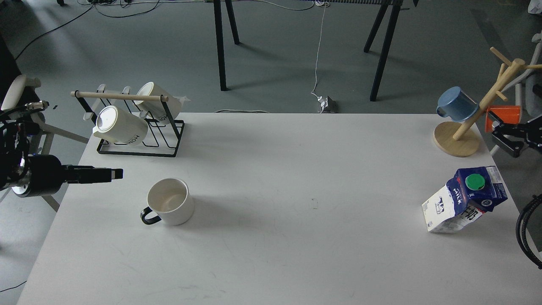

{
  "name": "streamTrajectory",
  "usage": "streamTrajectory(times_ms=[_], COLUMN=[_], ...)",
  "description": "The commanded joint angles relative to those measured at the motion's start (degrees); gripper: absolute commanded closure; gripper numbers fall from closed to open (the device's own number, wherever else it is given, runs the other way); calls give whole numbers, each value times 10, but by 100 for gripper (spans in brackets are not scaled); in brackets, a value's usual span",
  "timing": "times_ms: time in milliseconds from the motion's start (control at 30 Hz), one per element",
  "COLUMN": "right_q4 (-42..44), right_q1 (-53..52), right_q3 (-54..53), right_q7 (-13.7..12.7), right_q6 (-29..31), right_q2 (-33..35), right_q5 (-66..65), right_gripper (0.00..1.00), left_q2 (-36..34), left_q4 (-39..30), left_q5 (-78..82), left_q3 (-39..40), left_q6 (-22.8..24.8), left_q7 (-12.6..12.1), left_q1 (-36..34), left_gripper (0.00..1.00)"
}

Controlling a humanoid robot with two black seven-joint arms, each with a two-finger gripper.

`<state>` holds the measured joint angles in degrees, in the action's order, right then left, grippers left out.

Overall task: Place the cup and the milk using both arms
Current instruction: 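Reach the left gripper toward the white mug on the table, then grasp the white mug's rim with the left gripper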

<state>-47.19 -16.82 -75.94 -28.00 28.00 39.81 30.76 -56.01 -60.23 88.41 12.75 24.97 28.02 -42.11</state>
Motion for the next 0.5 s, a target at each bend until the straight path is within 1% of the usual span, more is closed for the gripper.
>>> streamTrajectory(times_ms=[0, 100, 267, 467], right_q4=[0, 1, 1, 1], right_q1=[0, 1, 1, 2], right_q3=[0, 0, -1, -1], right_q7=[0, 0, 0, 0], right_q6=[0, 0, 0, 0], right_q2=[0, 0, 2, 2], right_q5=[0, 0, 0, 0], right_gripper=[2, 2, 2, 2], left_q2=[33, 58, 88, 93], left_q4=[1, 6, 32, 40], left_q5=[10, 19, 34, 35], left_q3=[0, -1, -1, -1], left_q6=[-4, -5, -5, -5], left_q7=[0, 0, 0, 0], left_q1=[0, 0, -1, 3], left_gripper=[1, 1, 1, 1])
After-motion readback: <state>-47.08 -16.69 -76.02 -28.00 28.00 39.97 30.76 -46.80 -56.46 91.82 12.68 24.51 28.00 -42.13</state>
